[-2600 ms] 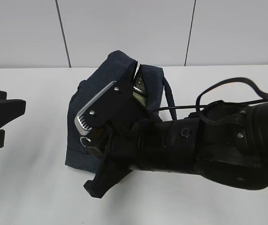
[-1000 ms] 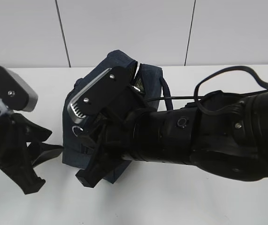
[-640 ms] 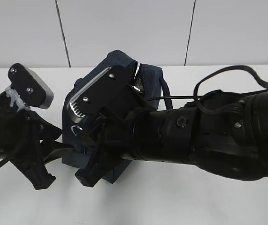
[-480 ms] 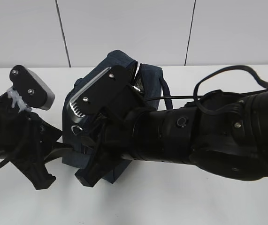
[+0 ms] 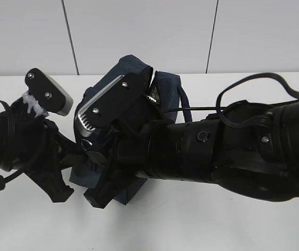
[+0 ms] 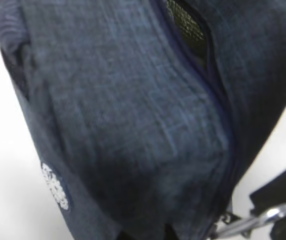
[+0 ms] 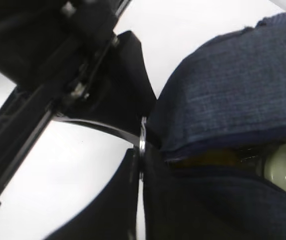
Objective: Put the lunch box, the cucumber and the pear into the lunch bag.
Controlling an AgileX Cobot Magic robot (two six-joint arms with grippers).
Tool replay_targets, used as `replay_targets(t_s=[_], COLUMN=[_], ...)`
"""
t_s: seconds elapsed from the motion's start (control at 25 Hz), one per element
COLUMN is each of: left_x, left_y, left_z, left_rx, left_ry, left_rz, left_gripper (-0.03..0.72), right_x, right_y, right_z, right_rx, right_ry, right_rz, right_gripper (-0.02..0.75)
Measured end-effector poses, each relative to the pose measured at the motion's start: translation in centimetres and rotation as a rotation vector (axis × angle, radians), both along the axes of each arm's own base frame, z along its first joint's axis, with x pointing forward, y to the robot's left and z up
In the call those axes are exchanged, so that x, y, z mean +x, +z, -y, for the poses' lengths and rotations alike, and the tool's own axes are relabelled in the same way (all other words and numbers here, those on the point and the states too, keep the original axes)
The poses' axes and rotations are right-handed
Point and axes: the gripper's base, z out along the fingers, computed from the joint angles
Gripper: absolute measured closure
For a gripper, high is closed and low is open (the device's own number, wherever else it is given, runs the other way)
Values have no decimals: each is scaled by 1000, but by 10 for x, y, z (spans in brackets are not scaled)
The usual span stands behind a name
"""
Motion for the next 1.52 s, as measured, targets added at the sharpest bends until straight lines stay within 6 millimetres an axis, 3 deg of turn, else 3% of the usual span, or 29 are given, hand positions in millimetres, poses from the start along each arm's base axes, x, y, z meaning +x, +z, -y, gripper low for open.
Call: replay_targets(t_s=[0.52, 0.76, 1.52], left_x=[0, 0, 0], left_y=[-1, -1, -1], left_z=[2, 2, 2], left_rx=[-7, -16, -35], left_ry=[-7, 4, 25], left_rz=[-14, -21, -30], left_gripper=[678, 679, 681], right_x=[1, 5, 19], right_y=[1, 13, 22], right_z=[0, 3, 18], right_rx=[22, 84, 238], right_ry=[-22, -103, -303], right_rz=[-18, -68, -212], right_gripper=[738, 738, 738])
